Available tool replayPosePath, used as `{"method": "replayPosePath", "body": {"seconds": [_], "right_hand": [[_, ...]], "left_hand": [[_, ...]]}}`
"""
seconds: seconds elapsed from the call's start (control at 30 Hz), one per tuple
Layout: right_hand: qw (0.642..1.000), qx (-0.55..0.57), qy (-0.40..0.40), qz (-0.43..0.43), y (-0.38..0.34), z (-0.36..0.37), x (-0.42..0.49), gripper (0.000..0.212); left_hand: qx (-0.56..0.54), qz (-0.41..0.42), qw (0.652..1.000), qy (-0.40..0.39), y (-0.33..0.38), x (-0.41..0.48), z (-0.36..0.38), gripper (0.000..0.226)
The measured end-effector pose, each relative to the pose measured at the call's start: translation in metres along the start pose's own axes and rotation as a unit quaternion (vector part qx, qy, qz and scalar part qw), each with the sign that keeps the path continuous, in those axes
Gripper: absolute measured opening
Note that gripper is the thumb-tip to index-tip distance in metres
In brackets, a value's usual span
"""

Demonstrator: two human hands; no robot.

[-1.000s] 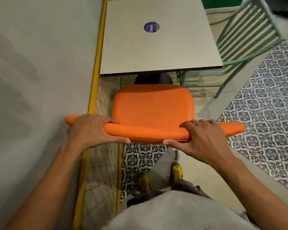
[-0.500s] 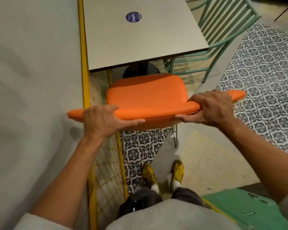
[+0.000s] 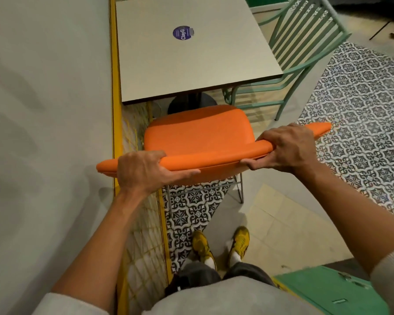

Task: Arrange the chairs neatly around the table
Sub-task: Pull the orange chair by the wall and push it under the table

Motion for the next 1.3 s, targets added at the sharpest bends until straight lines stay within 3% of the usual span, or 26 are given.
{"method": "replayPosePath", "body": {"seconds": [0.83, 1.3], "right_hand": [[1.0, -0.017, 0.015, 0.007, 0.018, 0.005, 0.009, 0.095], [0.999, -0.011, -0.01, 0.03, 0.01, 0.004, 0.009, 0.098]], "left_hand": [[0.035, -0.055, 0.998, 0.006, 0.01, 0.011, -0.002, 0.096], [0.042, -0.017, 0.999, -0.012, 0.004, 0.015, 0.002, 0.097]]}}
Point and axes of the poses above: each hand's wrist, its own x-axis towards the middle knuckle, its own z-axis out of the palm, y = z × x, the point moved 6 cm from there along x, towards the middle knuckle, and after that the axes turned 2 degrees about x, right-handed, at the moved point
